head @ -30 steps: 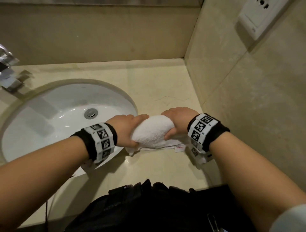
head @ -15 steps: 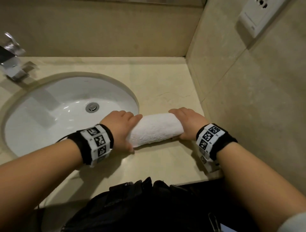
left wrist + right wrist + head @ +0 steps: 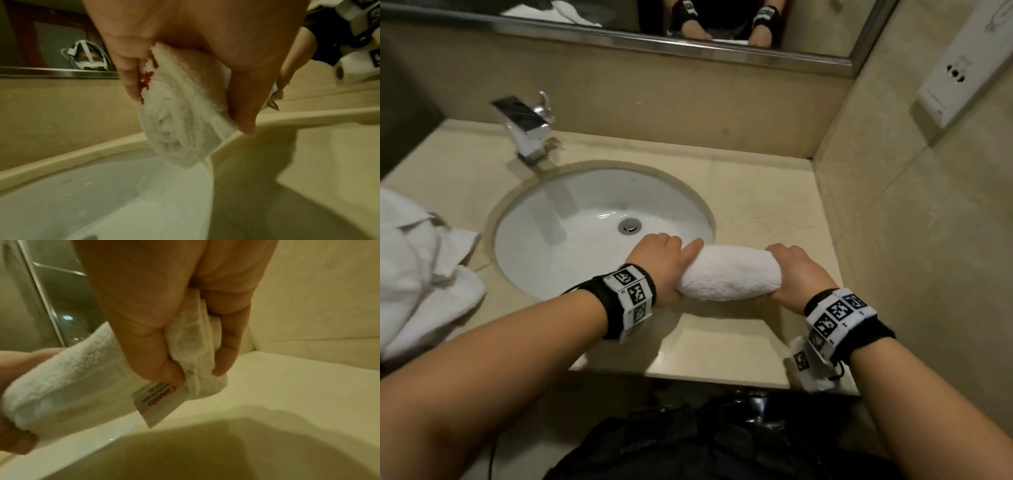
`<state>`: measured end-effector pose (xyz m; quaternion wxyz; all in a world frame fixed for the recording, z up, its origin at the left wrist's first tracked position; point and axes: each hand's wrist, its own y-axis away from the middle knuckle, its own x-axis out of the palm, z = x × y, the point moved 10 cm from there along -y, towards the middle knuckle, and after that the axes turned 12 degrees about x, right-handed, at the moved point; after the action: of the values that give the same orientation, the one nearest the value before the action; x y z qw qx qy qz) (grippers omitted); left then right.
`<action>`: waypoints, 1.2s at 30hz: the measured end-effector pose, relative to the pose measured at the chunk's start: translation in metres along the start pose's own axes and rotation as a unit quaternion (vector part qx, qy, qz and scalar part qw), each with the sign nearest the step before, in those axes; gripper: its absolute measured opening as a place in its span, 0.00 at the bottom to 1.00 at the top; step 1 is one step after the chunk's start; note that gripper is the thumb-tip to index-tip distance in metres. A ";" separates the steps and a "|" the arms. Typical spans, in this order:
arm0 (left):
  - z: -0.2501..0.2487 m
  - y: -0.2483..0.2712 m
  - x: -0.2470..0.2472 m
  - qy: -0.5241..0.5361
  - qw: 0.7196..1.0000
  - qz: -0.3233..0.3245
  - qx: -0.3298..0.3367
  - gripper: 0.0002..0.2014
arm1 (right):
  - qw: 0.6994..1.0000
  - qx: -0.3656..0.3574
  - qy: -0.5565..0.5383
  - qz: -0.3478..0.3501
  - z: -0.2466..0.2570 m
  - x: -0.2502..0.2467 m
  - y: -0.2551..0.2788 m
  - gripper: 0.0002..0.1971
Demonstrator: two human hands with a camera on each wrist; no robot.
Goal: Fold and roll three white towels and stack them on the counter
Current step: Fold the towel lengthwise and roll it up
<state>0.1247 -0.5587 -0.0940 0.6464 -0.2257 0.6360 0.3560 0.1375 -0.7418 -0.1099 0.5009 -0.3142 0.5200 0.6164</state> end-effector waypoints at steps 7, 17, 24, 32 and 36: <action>0.083 0.043 -0.052 -0.019 0.998 -0.049 -0.029 0.39 | 0.998 -0.063 -0.017 -0.018 0.114 -0.029 0.002 0.30; 0.353 0.187 -0.053 -0.045 0.990 0.002 -0.133 0.38 | 0.979 -0.190 -0.070 0.018 0.423 0.016 -0.060 0.32; 0.507 0.229 -0.006 -0.059 0.977 0.048 -0.199 0.35 | 0.982 -0.180 -0.056 0.007 0.584 0.060 -0.120 0.31; 0.604 0.172 0.042 -0.014 0.968 -0.025 -0.250 0.39 | 0.993 -0.098 -0.052 -0.030 0.639 0.069 -0.220 0.28; 0.629 0.147 0.076 0.010 0.963 0.012 -0.268 0.41 | 0.995 -0.066 -0.055 -0.041 0.644 0.081 -0.257 0.28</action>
<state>0.4267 0.0178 -0.0891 0.5517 -0.3868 0.5261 0.5188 0.4425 -0.1141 -0.0986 0.5319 -0.3334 0.4367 0.6444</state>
